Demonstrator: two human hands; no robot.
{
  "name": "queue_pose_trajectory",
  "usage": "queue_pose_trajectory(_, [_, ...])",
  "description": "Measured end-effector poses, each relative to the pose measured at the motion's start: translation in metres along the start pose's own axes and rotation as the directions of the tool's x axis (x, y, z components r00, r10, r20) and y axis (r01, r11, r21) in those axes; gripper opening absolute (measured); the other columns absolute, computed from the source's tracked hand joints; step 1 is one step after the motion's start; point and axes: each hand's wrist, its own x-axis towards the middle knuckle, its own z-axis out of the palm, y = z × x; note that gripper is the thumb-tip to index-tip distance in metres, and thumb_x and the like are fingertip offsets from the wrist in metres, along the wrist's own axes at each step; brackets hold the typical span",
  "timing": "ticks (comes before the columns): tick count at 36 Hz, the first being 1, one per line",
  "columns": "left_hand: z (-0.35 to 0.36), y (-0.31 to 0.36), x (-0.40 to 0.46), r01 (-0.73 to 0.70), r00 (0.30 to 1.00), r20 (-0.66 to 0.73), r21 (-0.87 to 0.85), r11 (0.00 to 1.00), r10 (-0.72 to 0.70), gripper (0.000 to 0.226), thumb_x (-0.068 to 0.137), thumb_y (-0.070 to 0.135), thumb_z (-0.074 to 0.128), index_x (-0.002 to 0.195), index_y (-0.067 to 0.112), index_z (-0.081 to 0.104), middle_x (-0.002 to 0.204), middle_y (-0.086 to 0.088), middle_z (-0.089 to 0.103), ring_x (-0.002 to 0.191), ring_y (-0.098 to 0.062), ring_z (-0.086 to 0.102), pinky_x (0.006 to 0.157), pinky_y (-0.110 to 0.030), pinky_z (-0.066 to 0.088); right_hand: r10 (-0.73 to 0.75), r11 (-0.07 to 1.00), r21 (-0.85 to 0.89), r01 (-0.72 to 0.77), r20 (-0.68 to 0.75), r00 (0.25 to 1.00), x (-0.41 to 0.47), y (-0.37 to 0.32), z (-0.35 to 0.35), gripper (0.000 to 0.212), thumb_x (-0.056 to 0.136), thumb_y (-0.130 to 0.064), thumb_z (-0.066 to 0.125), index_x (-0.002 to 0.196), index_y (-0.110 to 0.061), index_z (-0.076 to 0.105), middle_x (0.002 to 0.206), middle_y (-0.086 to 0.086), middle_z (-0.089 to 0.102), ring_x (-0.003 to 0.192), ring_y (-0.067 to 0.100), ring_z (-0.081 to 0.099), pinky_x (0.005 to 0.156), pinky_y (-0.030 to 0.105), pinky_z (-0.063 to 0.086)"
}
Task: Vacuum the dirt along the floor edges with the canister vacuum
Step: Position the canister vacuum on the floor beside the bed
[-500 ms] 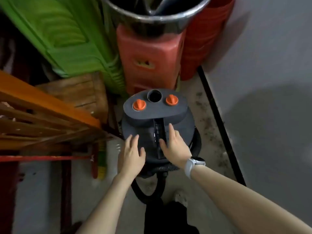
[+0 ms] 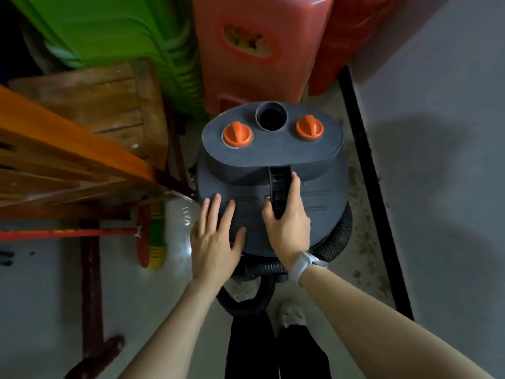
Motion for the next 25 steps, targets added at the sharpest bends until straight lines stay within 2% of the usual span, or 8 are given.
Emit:
queue_pose_trajectory(6, [-0.001, 0.003, -0.006, 0.051, 0.999, 0.013, -0.014, 0.999, -0.051, 0.061, 0.090, 0.048, 0.035, 0.142, 0.017, 0.045, 0.154, -0.010, 0.032, 0.144, -0.030, 0.024, 0.104, -0.051, 0.039, -0.030, 0.997, 0.078, 0.028, 0.037, 0.999, -0.005, 0.003, -0.001, 0.075, 0.094, -0.030, 0.055, 0.155, -0.026, 0.011, 0.134, 0.006, 0.057, 0.104, 0.036, 0.061, 0.086, 0.046, 0.049])
queue_pose_trajectory(10, [0.000, -0.003, -0.019, 0.074, 0.996, 0.058, -0.018, 0.997, -0.072, 0.070, 0.088, 0.058, 0.024, 0.148, 0.025, 0.033, 0.160, -0.001, 0.016, 0.148, -0.021, 0.008, 0.111, -0.048, 0.029, -0.069, 0.993, 0.106, 0.061, 0.074, 0.995, -0.015, 0.011, -0.001, 0.075, 0.095, -0.030, 0.054, 0.155, -0.026, 0.009, 0.137, 0.006, 0.055, 0.109, 0.033, 0.060, 0.088, 0.041, 0.048])
queue_pose_trajectory(13, [0.005, -0.003, -0.038, 0.108, 0.993, 0.052, -0.038, 0.993, -0.106, 0.073, 0.086, 0.060, 0.020, 0.150, 0.026, 0.029, 0.161, 0.002, 0.010, 0.149, -0.017, 0.000, 0.115, -0.045, 0.022, -0.111, 0.989, 0.110, 0.101, 0.094, 0.989, -0.027, 0.019, 0.000, 0.076, 0.095, -0.030, 0.054, 0.155, -0.025, 0.007, 0.140, 0.007, 0.053, 0.110, 0.033, 0.060, 0.090, 0.044, 0.049])
queue_pose_trajectory(21, [0.025, 0.002, -0.120, 0.208, 0.976, -0.052, -0.090, 0.974, -0.214, 0.065, 0.090, 0.051, 0.032, 0.146, 0.019, 0.038, 0.159, -0.006, 0.021, 0.147, -0.021, 0.007, 0.112, -0.047, 0.027, -0.187, 0.981, 0.095, 0.170, 0.201, 0.962, -0.087, 0.043, 0.003, 0.076, 0.095, -0.031, 0.054, 0.154, -0.028, 0.006, 0.136, 0.006, 0.055, 0.106, 0.035, 0.060, 0.087, 0.047, 0.049])
queue_pose_trajectory(25, [0.030, 0.006, -0.166, 0.278, 0.956, -0.075, -0.079, 0.957, -0.284, 0.060, 0.091, 0.046, 0.034, 0.144, 0.018, 0.041, 0.157, -0.008, 0.024, 0.145, -0.028, 0.017, 0.105, -0.051, 0.035, -0.167, 0.984, 0.113, 0.142, 0.263, 0.950, -0.126, 0.054, 0.005, 0.078, 0.095, -0.032, 0.053, 0.154, -0.032, 0.002, 0.135, 0.004, 0.055, 0.105, 0.033, 0.061, 0.087, 0.045, 0.049])
